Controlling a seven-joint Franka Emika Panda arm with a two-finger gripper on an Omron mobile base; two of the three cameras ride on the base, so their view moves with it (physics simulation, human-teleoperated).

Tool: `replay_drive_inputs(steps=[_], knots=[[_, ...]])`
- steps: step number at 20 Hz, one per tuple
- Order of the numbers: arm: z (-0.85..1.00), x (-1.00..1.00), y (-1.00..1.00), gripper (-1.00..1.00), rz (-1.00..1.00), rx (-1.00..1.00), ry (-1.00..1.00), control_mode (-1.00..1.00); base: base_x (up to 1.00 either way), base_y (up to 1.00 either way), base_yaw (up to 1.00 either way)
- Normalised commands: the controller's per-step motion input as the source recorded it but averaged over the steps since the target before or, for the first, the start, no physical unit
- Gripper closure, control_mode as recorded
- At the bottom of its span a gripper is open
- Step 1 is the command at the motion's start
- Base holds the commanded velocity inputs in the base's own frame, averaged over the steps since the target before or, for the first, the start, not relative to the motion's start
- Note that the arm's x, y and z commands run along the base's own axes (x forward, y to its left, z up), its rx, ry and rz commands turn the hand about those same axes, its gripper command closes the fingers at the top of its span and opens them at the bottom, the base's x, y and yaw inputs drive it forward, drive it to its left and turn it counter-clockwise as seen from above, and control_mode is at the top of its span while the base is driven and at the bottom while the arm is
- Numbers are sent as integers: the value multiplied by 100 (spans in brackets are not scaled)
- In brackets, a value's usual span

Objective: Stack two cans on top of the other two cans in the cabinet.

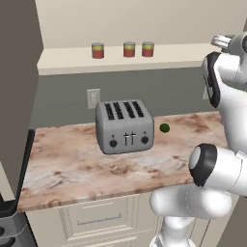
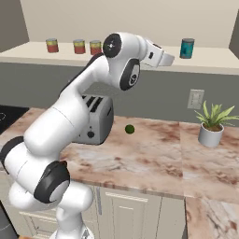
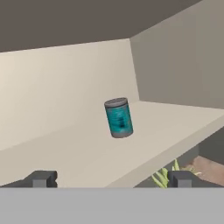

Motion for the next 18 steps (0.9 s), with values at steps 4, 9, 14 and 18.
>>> replay_drive_inputs(steps=[4,9,14,18], knots=[[-2,14,-34,-100,10,0,0,-100,0,0,0],[0,28,-18,-100,8,0,0,-100,0,0,0],[0,31,-18,-100,6,0,0,-100,0,0,0],[0,21,-31,-100,2,0,0,-100,0,0,0]])
